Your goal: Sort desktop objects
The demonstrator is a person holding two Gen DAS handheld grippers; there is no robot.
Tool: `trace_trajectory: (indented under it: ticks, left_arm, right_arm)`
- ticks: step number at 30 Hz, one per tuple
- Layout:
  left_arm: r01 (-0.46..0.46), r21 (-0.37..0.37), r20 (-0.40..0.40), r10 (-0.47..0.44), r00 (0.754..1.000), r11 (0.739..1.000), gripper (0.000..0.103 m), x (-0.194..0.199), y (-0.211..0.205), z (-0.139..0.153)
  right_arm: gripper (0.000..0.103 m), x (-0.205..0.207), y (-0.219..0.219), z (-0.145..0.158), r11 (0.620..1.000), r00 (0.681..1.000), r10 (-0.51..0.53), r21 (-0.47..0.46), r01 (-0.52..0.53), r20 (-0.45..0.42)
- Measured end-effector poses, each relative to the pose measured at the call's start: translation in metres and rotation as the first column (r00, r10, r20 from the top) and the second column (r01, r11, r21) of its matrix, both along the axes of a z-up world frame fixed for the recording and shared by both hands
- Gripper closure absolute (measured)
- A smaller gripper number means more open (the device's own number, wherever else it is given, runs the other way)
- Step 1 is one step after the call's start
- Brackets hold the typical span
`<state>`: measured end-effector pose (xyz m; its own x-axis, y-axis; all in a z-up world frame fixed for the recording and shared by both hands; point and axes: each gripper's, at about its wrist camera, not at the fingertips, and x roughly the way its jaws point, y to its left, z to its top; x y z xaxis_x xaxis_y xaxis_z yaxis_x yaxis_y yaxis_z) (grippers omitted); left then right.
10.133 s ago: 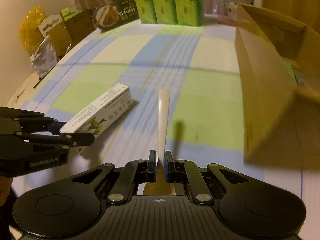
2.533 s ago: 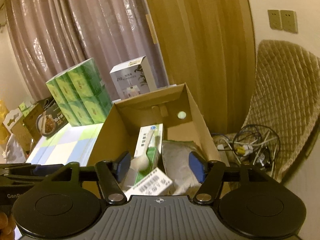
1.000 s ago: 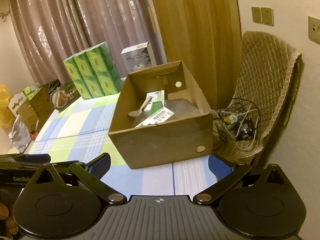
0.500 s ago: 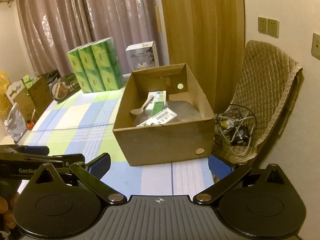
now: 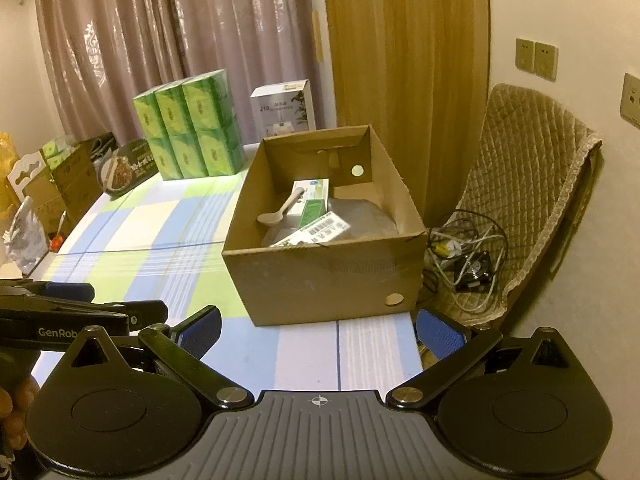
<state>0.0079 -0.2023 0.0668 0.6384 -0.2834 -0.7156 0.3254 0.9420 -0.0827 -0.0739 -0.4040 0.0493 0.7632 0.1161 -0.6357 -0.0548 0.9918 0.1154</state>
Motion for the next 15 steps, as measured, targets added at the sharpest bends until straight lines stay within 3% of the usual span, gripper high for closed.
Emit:
trace_trajectory:
  ticks: [15]
  left_arm:
    - [-0.005,0.011,0.011,0.005,1.000,1.000,0.001,-0.0006,0.0006,-0.0012]
  right_arm:
    - [0.002,0.0002,0.0004,0.0014,1.000,1.000,0.000,0.001,0.000,-0.005]
